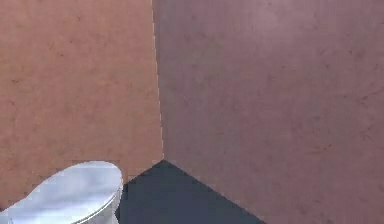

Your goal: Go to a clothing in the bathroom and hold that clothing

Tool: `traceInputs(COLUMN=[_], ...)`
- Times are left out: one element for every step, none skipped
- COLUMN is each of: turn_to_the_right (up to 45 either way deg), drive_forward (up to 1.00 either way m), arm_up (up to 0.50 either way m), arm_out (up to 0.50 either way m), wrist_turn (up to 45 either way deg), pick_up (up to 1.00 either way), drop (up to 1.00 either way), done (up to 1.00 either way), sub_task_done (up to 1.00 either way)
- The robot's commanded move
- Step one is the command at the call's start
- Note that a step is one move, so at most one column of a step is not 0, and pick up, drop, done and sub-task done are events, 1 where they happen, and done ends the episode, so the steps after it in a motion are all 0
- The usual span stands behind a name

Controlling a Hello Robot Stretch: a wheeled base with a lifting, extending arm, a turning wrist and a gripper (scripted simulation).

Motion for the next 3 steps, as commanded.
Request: traceInputs(turn_to_the_right=[45.0,3.0,0.0], drive_forward=[0.00,0.00,0.05], arm_up=[0.00,0.00,0.00], arm_out=[0.00,0.00,0.00], wrist_turn=[0.0,0.0,0.0], pick_up=[0.00,0.00,0.00], drop=[0.00,0.00,0.00], done=[0.00,0.00,0.00], sub_task_done=[0.00,0.00,0.00])
